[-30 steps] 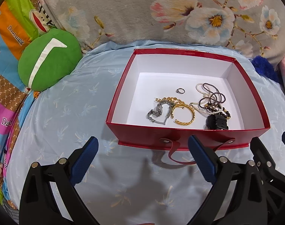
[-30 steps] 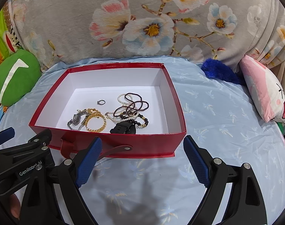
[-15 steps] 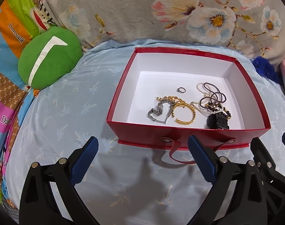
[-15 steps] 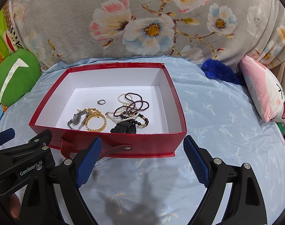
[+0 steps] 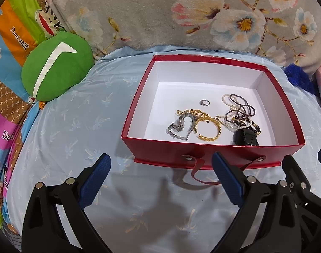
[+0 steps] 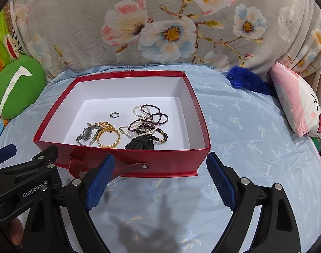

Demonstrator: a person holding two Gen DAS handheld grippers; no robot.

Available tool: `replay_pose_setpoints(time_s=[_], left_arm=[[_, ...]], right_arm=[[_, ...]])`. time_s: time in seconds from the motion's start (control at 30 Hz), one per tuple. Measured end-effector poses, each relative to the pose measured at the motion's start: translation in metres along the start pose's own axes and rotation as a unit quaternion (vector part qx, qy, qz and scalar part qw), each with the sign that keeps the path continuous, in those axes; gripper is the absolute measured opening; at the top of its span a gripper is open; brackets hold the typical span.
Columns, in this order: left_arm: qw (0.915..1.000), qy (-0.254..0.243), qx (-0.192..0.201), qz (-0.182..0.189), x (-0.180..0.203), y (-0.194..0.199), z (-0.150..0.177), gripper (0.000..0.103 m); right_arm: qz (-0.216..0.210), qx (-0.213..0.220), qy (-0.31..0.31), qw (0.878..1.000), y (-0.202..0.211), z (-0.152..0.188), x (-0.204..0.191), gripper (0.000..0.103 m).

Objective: Organize jewelry

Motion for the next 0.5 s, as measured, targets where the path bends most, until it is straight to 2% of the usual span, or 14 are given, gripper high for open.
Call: replay_pose_setpoints(time_s=[0.5], left_arm=[[1.0000,0.000,-0.002,0.001,0.0021,0.0004,0.0006,0.094]], right_arm=[[0.003,0.003,0.000,1.000,0.0030,0.0006,0.0029,0.086]])
Point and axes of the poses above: each gripper's, at about its wrist camera, not at the fingertips, and y roughly against the way its jaws point, x to its right, z to its underside, the point moved 4 cm from there along -y, roughly the way its jaws point, and after that the axes turned 5 degrees about y, right-handed, at the moved point
